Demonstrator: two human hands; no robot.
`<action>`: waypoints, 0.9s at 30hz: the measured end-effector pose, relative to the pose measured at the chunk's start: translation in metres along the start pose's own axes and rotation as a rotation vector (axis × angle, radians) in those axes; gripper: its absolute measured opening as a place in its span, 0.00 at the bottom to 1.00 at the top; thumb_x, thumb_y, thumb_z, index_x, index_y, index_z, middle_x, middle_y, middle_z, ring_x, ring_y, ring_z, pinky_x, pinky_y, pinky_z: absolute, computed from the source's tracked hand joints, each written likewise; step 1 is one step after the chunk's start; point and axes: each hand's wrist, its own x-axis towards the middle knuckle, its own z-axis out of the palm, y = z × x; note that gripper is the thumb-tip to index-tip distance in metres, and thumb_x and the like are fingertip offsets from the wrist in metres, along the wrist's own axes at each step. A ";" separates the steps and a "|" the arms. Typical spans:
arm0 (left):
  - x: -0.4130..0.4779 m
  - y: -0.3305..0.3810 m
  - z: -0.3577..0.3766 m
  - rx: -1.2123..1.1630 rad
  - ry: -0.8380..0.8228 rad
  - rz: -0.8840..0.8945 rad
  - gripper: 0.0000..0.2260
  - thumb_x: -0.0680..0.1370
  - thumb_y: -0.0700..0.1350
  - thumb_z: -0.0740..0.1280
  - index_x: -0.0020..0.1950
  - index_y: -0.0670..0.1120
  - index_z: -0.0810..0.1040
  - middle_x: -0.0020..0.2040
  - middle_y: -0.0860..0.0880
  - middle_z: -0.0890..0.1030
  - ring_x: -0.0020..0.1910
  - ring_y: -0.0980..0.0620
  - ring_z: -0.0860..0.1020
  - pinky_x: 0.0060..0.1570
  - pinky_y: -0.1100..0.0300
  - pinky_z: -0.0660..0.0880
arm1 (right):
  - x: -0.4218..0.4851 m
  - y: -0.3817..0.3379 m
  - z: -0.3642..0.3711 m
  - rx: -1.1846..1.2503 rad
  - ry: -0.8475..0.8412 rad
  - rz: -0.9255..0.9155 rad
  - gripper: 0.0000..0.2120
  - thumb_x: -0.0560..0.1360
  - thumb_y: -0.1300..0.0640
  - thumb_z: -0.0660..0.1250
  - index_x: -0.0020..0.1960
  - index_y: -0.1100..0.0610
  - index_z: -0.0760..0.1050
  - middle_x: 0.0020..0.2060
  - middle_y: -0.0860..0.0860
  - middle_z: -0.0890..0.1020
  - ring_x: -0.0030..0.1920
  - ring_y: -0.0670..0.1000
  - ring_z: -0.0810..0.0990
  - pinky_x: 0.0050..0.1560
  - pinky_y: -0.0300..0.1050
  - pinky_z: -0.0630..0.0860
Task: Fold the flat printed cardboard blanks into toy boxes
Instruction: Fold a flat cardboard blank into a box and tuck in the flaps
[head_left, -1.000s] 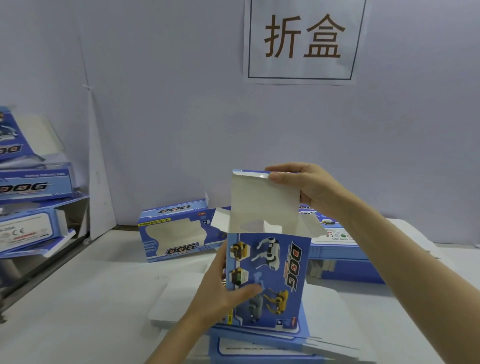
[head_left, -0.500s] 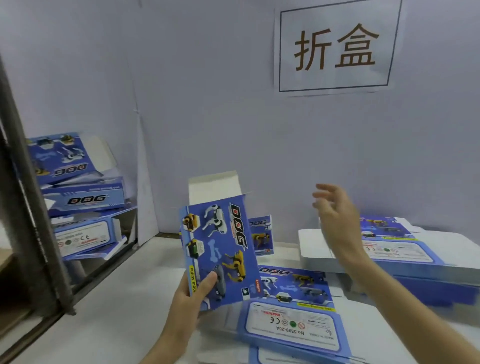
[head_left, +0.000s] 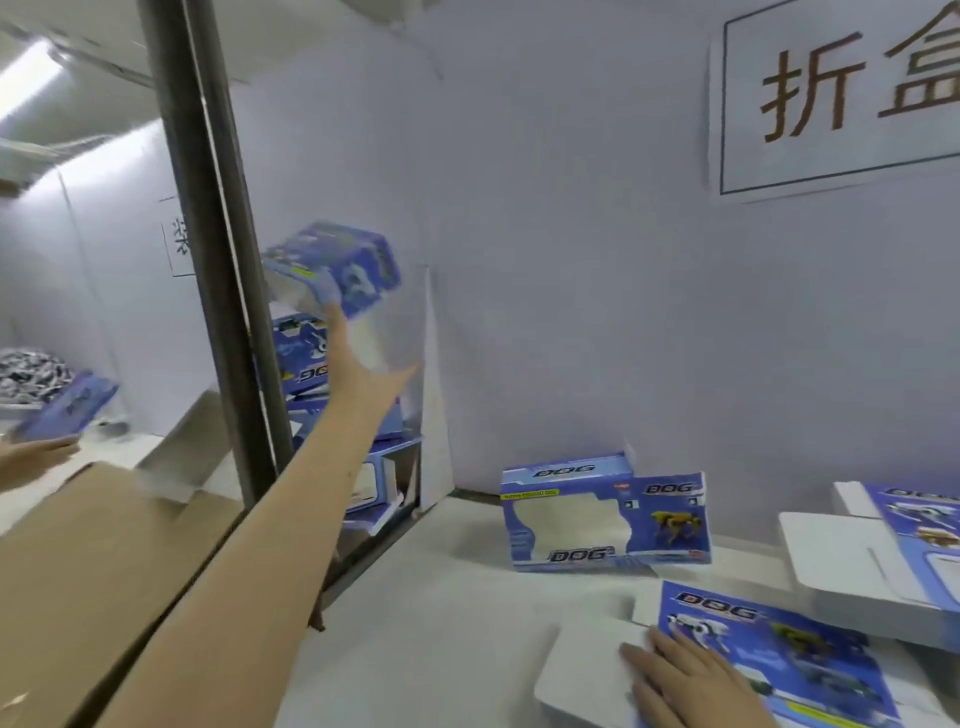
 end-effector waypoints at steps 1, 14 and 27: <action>0.009 -0.014 -0.003 0.174 -0.048 -0.028 0.28 0.75 0.58 0.68 0.73 0.53 0.66 0.73 0.45 0.66 0.71 0.39 0.65 0.67 0.36 0.63 | -0.001 -0.002 -0.005 -0.001 -0.021 -0.005 0.27 0.78 0.32 0.41 0.76 0.37 0.50 0.78 0.44 0.48 0.78 0.47 0.45 0.75 0.44 0.42; 0.016 -0.182 -0.077 1.840 -0.610 0.140 0.37 0.66 0.54 0.78 0.72 0.54 0.65 0.60 0.52 0.61 0.63 0.50 0.64 0.64 0.57 0.66 | -0.002 0.007 0.014 0.089 0.046 -0.026 0.22 0.82 0.41 0.48 0.75 0.37 0.54 0.78 0.44 0.51 0.78 0.47 0.47 0.75 0.45 0.41; -0.009 -0.137 -0.085 1.619 -0.576 -0.014 0.29 0.65 0.57 0.78 0.61 0.56 0.70 0.49 0.61 0.76 0.44 0.62 0.78 0.38 0.74 0.72 | 0.005 0.031 0.010 0.158 0.174 0.032 0.22 0.82 0.41 0.48 0.75 0.40 0.60 0.76 0.40 0.58 0.76 0.43 0.54 0.71 0.41 0.55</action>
